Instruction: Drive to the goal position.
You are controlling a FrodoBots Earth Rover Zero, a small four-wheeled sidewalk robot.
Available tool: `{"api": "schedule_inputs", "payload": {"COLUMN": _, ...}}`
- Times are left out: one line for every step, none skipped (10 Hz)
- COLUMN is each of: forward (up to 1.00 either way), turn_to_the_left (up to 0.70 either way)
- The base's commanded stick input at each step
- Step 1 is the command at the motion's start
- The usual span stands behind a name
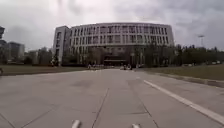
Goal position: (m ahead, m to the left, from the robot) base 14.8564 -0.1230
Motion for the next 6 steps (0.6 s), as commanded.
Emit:
{"api": "schedule_inputs", "payload": {"forward": 0.85, "turn_to_the_left": -0.31}}
{"api": "schedule_inputs", "payload": {"forward": 0.85, "turn_to_the_left": -0.26}}
{"api": "schedule_inputs", "payload": {"forward": 0.85, "turn_to_the_left": 0.0}}
{"api": "schedule_inputs", "payload": {"forward": 0.85, "turn_to_the_left": 0.0}}
{"api": "schedule_inputs", "payload": {"forward": 0.85, "turn_to_the_left": 0.0}}
{"api": "schedule_inputs", "payload": {"forward": 0.85, "turn_to_the_left": 0.0}}
